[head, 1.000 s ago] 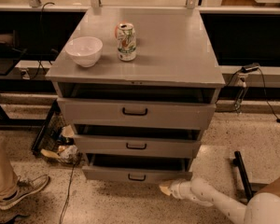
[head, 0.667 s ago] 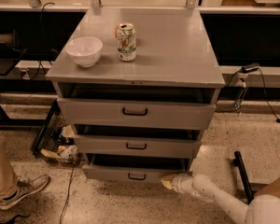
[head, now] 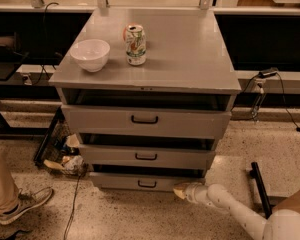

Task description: Close bottom drawer

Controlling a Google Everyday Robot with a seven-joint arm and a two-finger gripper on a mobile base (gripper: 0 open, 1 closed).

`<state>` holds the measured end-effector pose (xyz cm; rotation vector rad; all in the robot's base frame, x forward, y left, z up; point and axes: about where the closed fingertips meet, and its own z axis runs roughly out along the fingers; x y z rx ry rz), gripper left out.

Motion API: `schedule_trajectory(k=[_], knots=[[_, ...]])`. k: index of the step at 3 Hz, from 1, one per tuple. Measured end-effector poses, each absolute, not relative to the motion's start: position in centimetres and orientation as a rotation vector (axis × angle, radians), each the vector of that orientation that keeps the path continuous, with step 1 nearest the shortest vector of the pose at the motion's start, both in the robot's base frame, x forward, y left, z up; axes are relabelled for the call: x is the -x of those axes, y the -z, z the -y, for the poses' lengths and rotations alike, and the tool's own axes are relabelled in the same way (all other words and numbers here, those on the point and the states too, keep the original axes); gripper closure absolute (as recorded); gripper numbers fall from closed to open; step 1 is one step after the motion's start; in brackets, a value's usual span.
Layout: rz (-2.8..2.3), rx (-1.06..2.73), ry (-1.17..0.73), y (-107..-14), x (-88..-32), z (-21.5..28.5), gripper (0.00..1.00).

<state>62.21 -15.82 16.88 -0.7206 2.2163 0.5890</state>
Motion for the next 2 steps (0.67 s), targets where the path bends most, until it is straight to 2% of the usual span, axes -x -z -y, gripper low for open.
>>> schedule_trajectory(k=[2], knots=[[-2.181, 0.632, -0.561, -24.0, -54.3, 21.8, 1.00]])
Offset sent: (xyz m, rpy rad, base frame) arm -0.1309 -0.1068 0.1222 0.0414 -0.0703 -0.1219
